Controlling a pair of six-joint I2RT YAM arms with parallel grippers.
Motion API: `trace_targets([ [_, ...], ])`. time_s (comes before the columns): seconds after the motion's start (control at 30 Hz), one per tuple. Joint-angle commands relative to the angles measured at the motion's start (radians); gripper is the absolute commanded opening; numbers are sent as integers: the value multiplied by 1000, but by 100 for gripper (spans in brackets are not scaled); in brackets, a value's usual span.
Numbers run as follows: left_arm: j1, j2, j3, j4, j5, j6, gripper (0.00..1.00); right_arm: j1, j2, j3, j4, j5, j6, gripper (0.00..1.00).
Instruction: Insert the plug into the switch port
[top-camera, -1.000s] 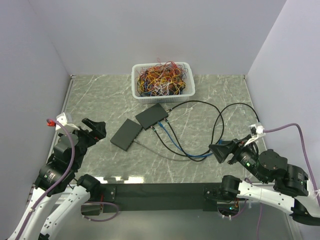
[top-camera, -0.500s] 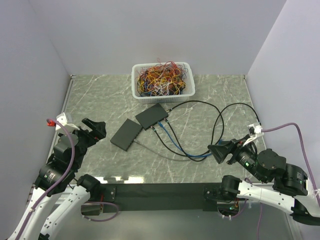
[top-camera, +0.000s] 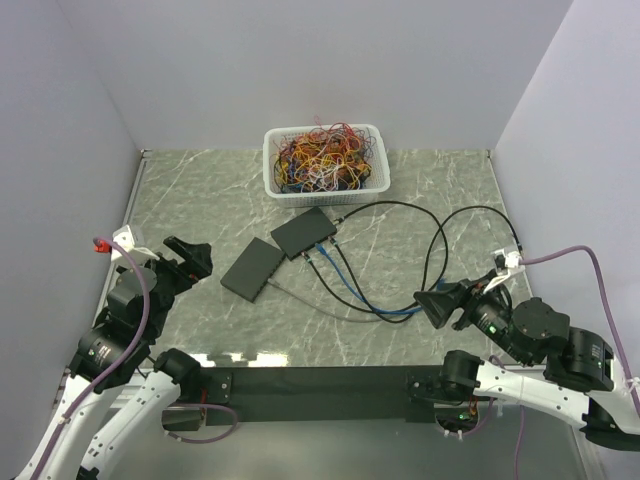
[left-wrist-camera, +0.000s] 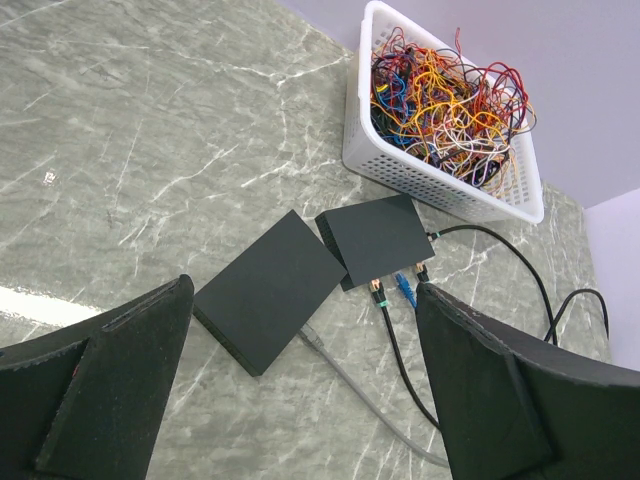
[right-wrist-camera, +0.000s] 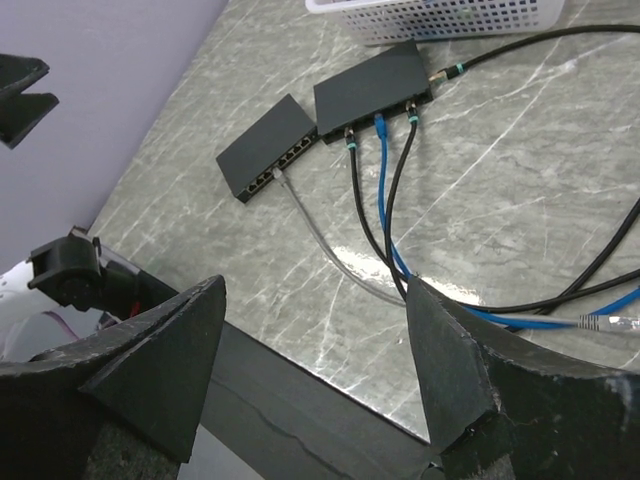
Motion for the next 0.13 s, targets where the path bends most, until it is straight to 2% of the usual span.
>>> trace_targets([
  [0.0, 0, -5, -4, 0, -10, -9, 99, 4, -8, 0, 48, -7, -24, 79],
  [0.1, -2, -5, -4, 0, -10, -9, 99, 4, 10, 10, 33, 5, -15, 79],
])
